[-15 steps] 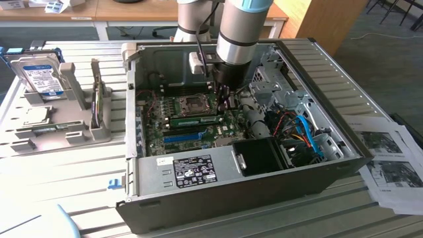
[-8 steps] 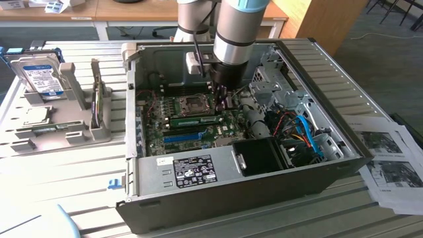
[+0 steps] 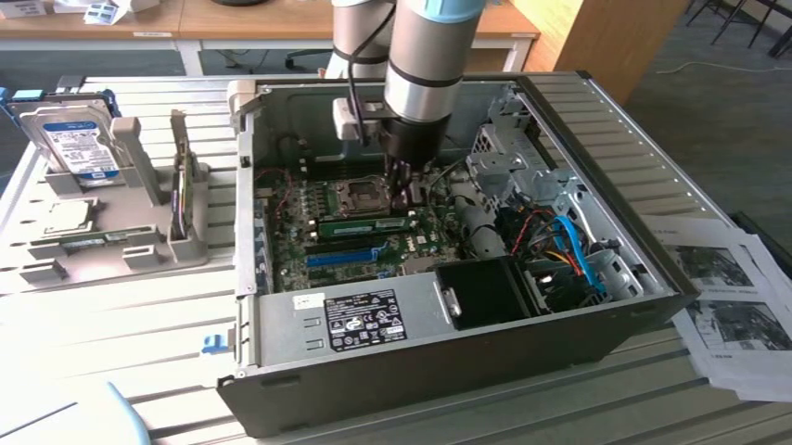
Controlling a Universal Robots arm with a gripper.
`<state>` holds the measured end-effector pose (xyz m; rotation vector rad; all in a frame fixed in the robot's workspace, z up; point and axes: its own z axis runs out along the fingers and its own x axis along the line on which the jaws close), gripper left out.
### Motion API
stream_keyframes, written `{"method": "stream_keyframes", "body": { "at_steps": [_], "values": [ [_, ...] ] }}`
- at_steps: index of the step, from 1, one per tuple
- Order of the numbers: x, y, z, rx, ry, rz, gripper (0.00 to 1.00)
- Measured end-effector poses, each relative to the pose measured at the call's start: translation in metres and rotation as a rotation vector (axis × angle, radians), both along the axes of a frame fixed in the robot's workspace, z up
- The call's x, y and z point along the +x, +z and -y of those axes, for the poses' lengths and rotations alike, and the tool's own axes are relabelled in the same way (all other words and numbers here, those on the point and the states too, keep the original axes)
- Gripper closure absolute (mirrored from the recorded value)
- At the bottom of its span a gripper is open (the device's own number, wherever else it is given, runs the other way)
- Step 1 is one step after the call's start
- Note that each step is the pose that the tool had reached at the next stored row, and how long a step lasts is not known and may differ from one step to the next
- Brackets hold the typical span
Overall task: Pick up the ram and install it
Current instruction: 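Press down the ram until it locks into place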
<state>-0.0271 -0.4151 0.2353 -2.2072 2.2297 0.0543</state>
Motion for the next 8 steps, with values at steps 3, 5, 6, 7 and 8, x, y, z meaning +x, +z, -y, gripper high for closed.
{"method": "stream_keyframes", "body": {
  "at_steps": [3,5,6,7,8],
  "values": [
    [-0.006,-0.0001,0.0000,0.0000,0.000,0.0000,0.91],
    [-0.010,-0.0001,0.0000,0.0000,0.000,0.0000,0.91],
    [-0.012,-0.0001,0.0000,0.0000,0.000,0.0000,0.91],
    [-0.014,-0.0001,0.0000,0.0000,0.000,0.0000,0.91],
    [-0.016,-0.0002,0.0000,0.0000,0.000,0.0000,0.91]
  ]
}}
